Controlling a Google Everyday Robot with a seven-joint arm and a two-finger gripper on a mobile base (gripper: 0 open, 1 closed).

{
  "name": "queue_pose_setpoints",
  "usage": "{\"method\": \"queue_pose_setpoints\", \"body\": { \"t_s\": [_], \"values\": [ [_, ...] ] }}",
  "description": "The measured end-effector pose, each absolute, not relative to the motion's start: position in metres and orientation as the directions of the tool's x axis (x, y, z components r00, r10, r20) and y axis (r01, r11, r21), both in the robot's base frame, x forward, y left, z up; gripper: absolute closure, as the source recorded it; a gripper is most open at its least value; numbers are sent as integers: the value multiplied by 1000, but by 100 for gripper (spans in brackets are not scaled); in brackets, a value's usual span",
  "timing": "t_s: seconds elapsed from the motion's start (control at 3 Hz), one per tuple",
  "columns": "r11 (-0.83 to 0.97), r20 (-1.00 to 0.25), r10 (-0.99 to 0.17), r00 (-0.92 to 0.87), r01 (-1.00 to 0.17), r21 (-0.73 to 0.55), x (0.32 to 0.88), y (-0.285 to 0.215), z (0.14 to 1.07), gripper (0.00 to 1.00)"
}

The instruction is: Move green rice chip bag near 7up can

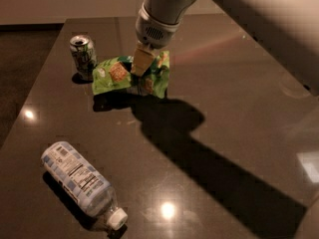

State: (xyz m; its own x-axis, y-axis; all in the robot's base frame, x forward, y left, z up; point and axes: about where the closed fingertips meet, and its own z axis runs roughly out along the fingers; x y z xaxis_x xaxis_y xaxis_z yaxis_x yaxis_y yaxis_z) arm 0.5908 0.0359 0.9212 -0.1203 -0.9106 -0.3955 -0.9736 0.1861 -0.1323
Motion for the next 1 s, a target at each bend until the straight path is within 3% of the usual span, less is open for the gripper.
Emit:
{"method": "queue_pose_setpoints", "body": {
  "t_s": [0.67,1.0],
  "values": [
    [180,-410,-906,-110,-974,-137,595,46,921,15],
    [179,-409,-906,-108,-974,-138,595,47,920,0]
  ]
}}
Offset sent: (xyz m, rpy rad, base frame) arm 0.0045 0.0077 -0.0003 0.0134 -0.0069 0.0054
